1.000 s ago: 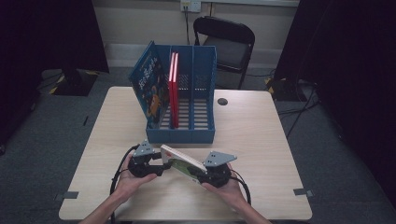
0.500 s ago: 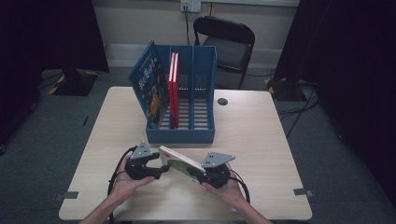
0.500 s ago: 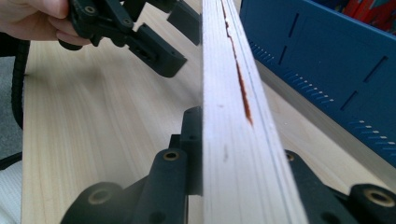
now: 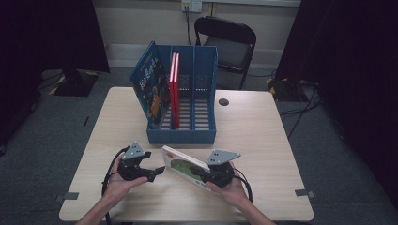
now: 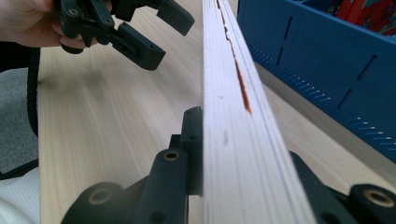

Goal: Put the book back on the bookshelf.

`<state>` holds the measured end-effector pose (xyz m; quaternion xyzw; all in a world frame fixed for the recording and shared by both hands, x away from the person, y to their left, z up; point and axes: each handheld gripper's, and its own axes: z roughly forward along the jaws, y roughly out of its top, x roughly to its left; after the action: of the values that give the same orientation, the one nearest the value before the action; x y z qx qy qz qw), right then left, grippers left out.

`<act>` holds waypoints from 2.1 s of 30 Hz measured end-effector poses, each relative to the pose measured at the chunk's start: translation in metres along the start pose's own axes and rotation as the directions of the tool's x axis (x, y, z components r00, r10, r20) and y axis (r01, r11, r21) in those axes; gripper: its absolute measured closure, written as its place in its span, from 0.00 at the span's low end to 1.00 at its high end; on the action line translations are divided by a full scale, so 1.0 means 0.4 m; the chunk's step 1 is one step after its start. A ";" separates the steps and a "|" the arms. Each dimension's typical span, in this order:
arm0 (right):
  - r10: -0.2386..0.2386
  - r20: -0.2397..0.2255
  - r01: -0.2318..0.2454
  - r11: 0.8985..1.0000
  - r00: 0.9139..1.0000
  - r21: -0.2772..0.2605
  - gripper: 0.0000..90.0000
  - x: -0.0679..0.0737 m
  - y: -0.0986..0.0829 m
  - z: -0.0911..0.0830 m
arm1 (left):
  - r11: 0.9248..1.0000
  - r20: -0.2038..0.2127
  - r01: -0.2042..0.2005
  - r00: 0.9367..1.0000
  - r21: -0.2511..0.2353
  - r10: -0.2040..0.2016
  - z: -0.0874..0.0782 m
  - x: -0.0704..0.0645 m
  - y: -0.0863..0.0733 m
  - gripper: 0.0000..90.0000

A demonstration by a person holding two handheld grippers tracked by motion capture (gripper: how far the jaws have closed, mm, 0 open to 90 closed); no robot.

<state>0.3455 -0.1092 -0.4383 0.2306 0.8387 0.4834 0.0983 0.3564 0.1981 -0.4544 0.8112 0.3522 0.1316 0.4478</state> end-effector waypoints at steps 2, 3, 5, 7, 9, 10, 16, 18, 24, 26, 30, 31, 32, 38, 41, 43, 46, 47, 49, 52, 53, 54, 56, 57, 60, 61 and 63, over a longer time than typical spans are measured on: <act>0.000 0.000 0.000 1.000 1.000 -0.001 0.85 -0.001 0.002 -0.004 | 1.000 0.000 0.002 1.000 0.001 -0.002 0.001 0.000 -0.001 0.18; -0.001 0.001 0.001 1.000 1.000 0.000 0.85 -0.001 0.003 -0.006 | 1.000 0.001 0.012 1.000 0.004 -0.012 0.003 -0.001 -0.001 0.18; 0.001 0.001 -0.001 1.000 1.000 -0.001 0.85 -0.001 0.004 -0.008 | 1.000 -0.002 0.017 1.000 0.012 -0.017 0.004 0.001 -0.003 0.18; 0.004 0.004 -0.004 1.000 1.000 -0.012 0.85 -0.005 0.007 -0.017 | 1.000 0.000 0.025 1.000 0.010 -0.025 0.004 0.002 -0.005 0.18; 0.006 0.004 -0.006 1.000 1.000 -0.017 0.85 -0.007 0.010 -0.025 | 1.000 0.007 0.020 1.000 0.015 -0.020 0.005 0.003 -0.006 0.18; 0.012 0.005 -0.011 1.000 1.000 -0.020 0.85 -0.009 0.012 -0.029 | 1.000 0.008 0.019 1.000 0.018 -0.019 0.006 0.003 -0.006 0.18; 0.024 0.022 -0.023 0.999 0.999 -0.036 0.85 -0.022 0.016 -0.052 | 1.000 0.003 0.009 1.000 0.029 -0.009 0.008 -0.001 -0.007 0.18; 0.030 0.031 -0.028 0.999 0.999 -0.042 0.85 -0.025 0.018 -0.060 | 0.999 -0.001 0.005 1.000 0.037 -0.005 0.008 0.000 -0.007 0.18; 0.038 0.048 -0.034 0.997 0.998 -0.064 0.85 -0.033 0.027 -0.079 | 1.000 -0.002 0.000 1.000 0.029 0.000 0.008 -0.002 -0.007 0.18; 0.037 0.057 -0.034 0.998 0.998 -0.055 0.85 -0.037 0.033 -0.084 | 0.999 -0.003 0.002 1.000 0.033 -0.002 0.009 -0.003 -0.008 0.18; 0.043 0.066 -0.040 0.998 0.997 -0.054 0.85 -0.042 0.039 -0.092 | 0.999 -0.004 0.004 1.000 0.036 -0.004 0.009 -0.004 -0.008 0.18; 0.043 0.071 -0.039 0.998 0.997 -0.058 0.85 -0.044 0.042 -0.095 | 0.999 -0.005 0.003 1.000 0.038 -0.002 0.010 -0.004 -0.008 0.18; 0.043 0.071 -0.039 0.998 0.997 -0.058 0.85 -0.044 0.042 -0.095 | 0.999 -0.005 0.003 1.000 0.038 -0.002 0.010 -0.004 -0.008 0.18; 0.058 0.093 -0.050 0.995 0.994 -0.083 0.85 -0.053 0.057 -0.117 | 0.999 -0.006 0.004 1.000 0.040 -0.004 0.010 -0.004 -0.008 0.18; 0.065 0.115 -0.055 0.995 0.991 -0.087 0.85 -0.058 0.071 -0.130 | 0.999 -0.013 0.000 1.000 0.043 0.000 0.011 -0.004 -0.008 0.18; 0.076 0.116 -0.065 0.993 0.990 -0.098 0.85 -0.062 0.078 -0.136 | 0.999 -0.013 0.000 1.000 0.042 0.001 0.012 -0.003 -0.008 0.18; 0.079 0.125 -0.066 0.992 0.989 -0.107 0.85 -0.066 0.088 -0.144 | 0.999 -0.013 -0.001 1.000 0.041 0.001 0.012 -0.004 -0.008 0.18; 0.077 0.125 -0.064 0.992 0.989 -0.111 0.85 -0.068 0.091 -0.146 | 0.999 -0.015 0.001 1.000 0.044 -0.001 0.011 -0.004 -0.008 0.18; 0.088 0.127 -0.073 0.990 0.988 -0.119 0.85 -0.073 0.096 -0.153 | 0.999 -0.013 0.001 1.000 0.044 0.000 0.012 -0.003 -0.008 0.18; 0.096 0.136 -0.079 0.989 0.986 -0.126 0.85 -0.078 0.102 -0.160 | 0.999 -0.016 -0.003 1.000 0.047 0.004 0.012 -0.003 -0.009 0.18; 0.096 0.150 -0.077 0.989 0.984 -0.130 0.85 -0.083 0.108 -0.165 | 0.999 -0.014 -0.001 1.000 0.045 0.002 0.013 -0.003 -0.009 0.18; 0.101 0.154 -0.081 0.988 0.983 -0.134 0.85 -0.086 0.111 -0.168 | 0.999 -0.016 -0.008 1.000 0.047 0.009 0.013 -0.002 -0.009 0.18; 0.102 0.162 -0.079 0.986 0.981 -0.144 0.85 -0.092 0.120 -0.173 | 0.999 -0.013 0.002 1.000 0.046 -0.001 0.013 -0.004 -0.009 0.18; 0.103 0.161 -0.078 0.985 0.982 -0.152 0.85 -0.097 0.124 -0.176 | 0.999 -0.016 0.003 1.000 0.047 -0.002 0.013 -0.004 -0.009 0.18; 0.103 0.163 -0.074 0.982 0.981 -0.175 0.85 -0.109 0.135 -0.180 | 0.999 -0.017 0.001 1.000 0.049 0.000 0.013 -0.003 -0.009 0.18; 0.101 0.172 -0.071 0.982 0.980 -0.176 0.85 -0.111 0.140 -0.180 | 0.999 -0.015 0.002 1.000 0.048 -0.001 0.014 -0.003 -0.009 0.18; 0.101 0.179 -0.069 0.982 0.979 -0.177 0.85 -0.119 0.148 -0.179 | 0.999 -0.014 0.000 1.000 0.049 0.000 0.014 -0.003 -0.009 0.18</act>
<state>0.3766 -0.1617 -0.3535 0.3014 0.7709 0.5331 0.1753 0.3566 0.1950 -0.4603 0.8210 0.3585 0.1284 0.4253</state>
